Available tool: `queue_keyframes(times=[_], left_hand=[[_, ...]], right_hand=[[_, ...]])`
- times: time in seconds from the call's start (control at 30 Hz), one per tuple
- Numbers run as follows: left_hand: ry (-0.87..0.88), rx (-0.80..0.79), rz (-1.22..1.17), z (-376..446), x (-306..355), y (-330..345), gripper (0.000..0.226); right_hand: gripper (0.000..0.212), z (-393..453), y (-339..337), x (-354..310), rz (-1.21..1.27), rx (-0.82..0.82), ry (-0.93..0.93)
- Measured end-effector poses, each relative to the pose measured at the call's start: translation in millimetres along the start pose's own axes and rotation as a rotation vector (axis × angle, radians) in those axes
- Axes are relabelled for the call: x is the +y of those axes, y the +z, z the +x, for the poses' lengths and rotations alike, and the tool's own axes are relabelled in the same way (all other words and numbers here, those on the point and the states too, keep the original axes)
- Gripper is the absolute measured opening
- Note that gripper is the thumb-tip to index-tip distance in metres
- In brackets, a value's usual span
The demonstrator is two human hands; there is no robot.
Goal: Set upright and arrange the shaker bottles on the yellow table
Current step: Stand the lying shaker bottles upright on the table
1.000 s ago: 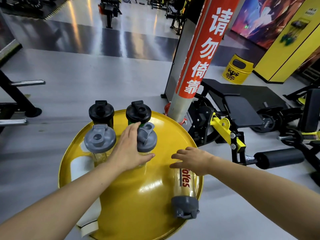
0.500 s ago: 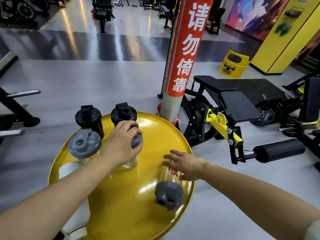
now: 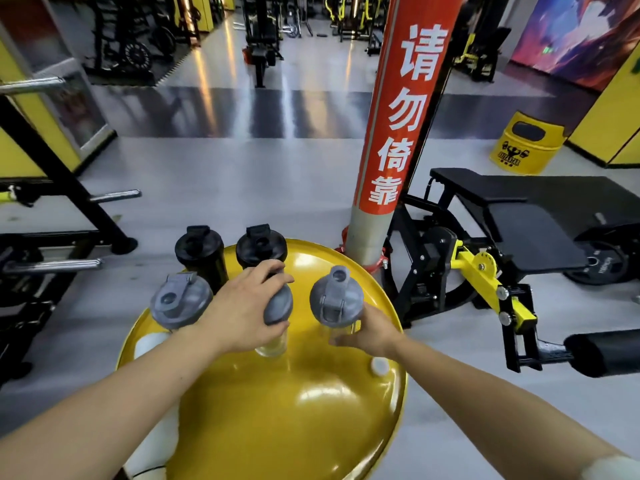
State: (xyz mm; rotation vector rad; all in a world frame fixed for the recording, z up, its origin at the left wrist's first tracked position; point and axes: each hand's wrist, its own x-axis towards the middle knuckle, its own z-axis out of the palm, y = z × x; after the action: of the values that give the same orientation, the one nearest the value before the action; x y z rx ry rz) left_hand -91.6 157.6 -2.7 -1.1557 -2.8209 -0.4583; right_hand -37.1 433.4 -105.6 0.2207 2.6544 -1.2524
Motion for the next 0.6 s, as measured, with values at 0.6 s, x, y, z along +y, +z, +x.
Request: queue_keyframes(times=[0.6], left_hand=[[0.043, -0.056, 0.161, 1.9, -1.4, -6.5, 0.072]], right_hand=[[0.100, 1.3, 22.9, -5.1, 0.046, 0.174, 0.087]])
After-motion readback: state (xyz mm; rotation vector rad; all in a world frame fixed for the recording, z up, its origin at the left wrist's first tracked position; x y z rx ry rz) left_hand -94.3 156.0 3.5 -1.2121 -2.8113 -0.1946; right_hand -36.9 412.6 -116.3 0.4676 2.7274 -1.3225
